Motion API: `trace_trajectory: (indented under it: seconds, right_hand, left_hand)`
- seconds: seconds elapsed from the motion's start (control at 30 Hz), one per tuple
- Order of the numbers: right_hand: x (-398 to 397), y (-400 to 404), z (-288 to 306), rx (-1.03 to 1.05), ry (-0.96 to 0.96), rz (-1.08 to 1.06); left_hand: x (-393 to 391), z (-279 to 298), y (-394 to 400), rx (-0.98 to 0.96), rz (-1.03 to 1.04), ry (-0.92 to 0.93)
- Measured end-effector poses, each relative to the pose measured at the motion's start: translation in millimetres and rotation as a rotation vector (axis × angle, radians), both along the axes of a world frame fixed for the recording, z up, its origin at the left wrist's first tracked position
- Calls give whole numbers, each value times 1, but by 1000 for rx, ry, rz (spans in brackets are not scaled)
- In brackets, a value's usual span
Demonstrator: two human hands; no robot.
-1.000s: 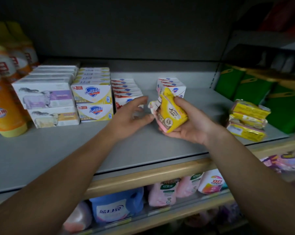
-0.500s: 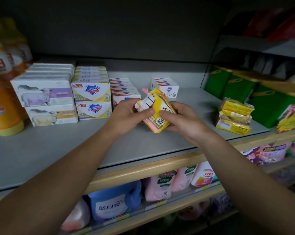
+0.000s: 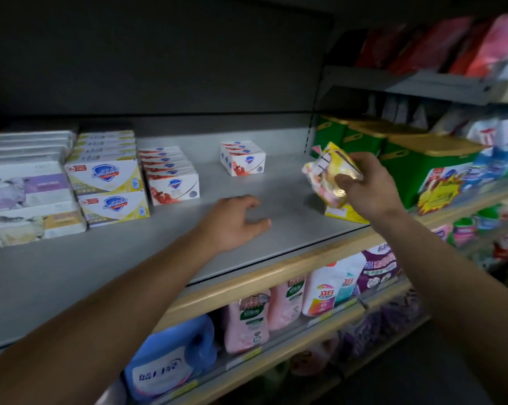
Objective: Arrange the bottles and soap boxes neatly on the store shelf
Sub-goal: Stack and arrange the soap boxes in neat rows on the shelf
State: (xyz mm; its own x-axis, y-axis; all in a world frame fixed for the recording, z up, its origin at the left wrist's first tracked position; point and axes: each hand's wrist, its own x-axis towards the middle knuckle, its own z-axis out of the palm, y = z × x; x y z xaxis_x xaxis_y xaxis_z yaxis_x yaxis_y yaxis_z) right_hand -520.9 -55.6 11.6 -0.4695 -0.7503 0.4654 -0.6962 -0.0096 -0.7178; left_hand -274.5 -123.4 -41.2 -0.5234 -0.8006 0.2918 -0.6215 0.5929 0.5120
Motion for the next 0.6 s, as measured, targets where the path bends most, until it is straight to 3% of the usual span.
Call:
trace_trajectory:
  seconds: [0.17,0.23,0.4,0.5,0.6]
  right_hand:
    - [-61,-7,-5,205,15,-68]
    - [-69,-13,-6,264,73,-76]
    - [-62,-11,-13,182,490,-134]
    - [-50,-2,-26,178,545,-67]
    - [-42,1,-30,161,652,-133]
  left_hand:
    - [-20,-18,4,-134,3,-335]
    - [-20,-21,3,-130,5,-332]
    - [-19,-23,4,-135,12,-296]
    - [-19,-22,5,-118,16,-294]
    - [-18,-17,9,-91,14,-275]
